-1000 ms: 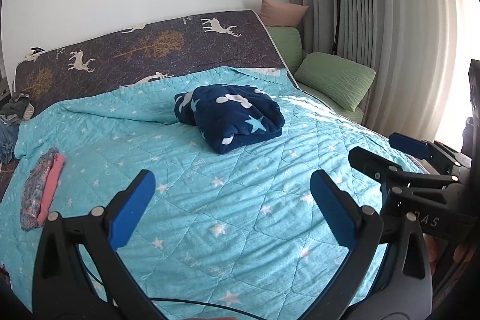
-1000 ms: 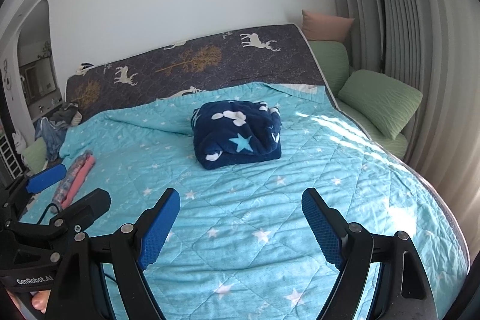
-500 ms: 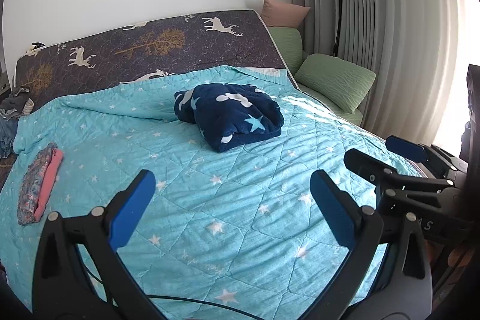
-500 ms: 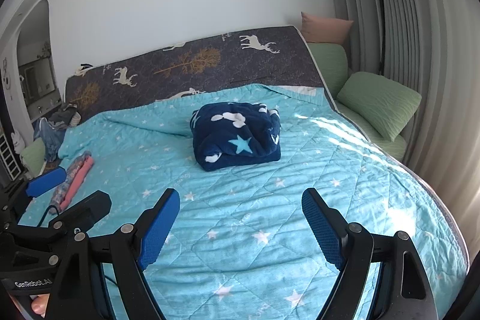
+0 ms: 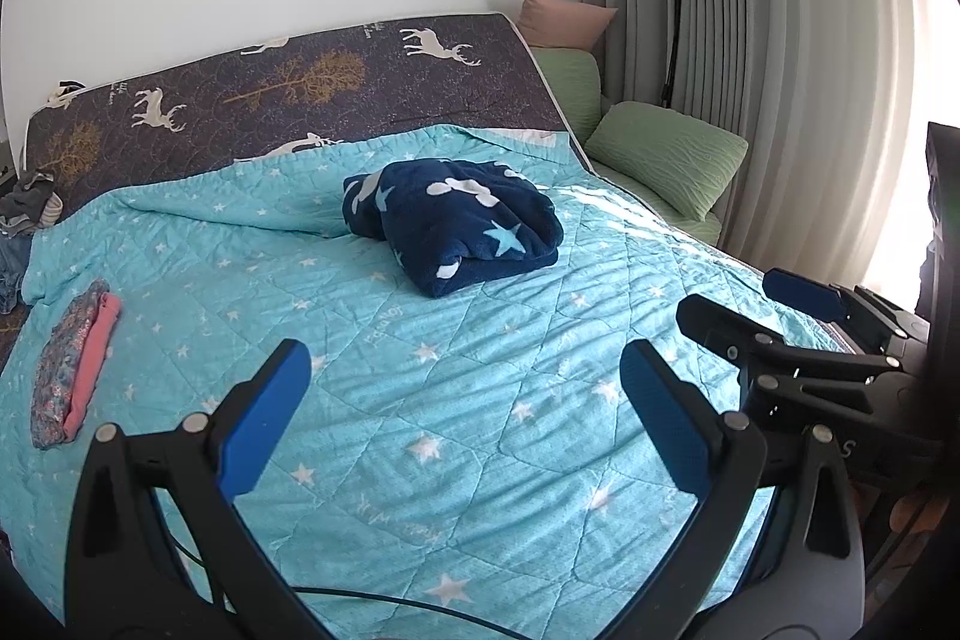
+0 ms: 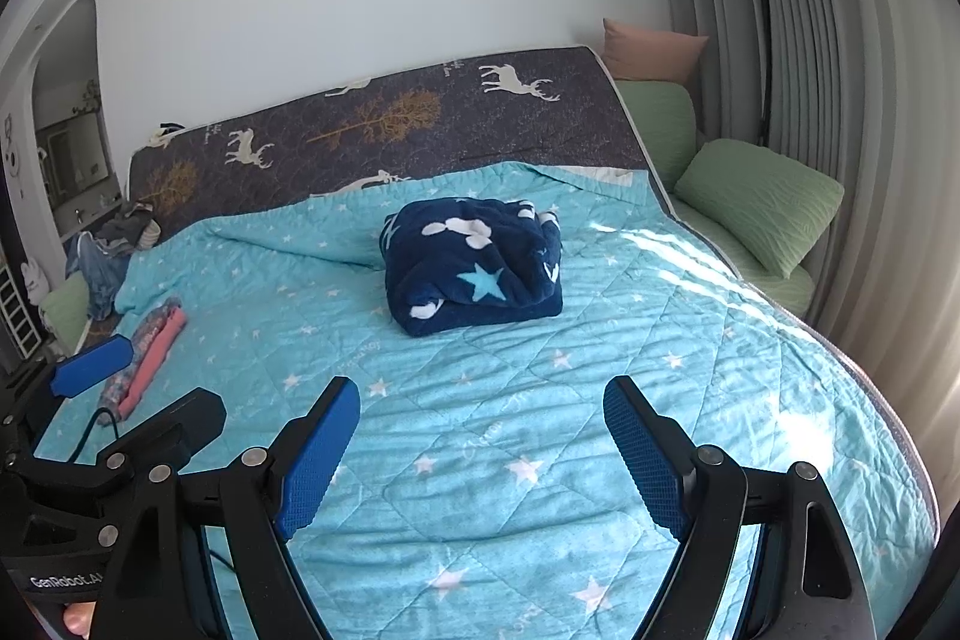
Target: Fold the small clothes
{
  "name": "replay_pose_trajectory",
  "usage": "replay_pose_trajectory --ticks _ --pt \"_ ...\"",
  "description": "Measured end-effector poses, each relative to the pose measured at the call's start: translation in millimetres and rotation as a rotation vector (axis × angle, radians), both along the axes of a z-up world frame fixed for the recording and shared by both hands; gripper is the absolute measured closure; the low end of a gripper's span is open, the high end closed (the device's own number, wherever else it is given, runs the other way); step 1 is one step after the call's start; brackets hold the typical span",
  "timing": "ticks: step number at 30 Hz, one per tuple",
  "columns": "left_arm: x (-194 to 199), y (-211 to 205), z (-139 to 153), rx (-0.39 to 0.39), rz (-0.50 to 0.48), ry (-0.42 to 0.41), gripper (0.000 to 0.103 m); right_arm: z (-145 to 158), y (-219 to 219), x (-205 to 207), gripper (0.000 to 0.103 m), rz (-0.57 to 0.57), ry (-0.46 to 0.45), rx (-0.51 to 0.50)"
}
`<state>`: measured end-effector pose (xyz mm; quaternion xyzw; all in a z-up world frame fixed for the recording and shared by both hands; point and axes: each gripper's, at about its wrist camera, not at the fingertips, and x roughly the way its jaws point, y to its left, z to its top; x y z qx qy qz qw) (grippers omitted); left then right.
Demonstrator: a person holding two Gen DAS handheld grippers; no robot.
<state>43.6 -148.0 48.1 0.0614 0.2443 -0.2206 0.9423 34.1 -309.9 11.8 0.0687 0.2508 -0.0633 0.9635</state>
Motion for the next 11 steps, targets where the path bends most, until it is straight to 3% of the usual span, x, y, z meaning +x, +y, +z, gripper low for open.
replay_pose_trajectory --ticks 11 --pt "3.2 0.8 -2.4 0.0 0.009 0.014 0.001 -2.1 -1.0 2.1 0.018 0.003 0.006 0.001"
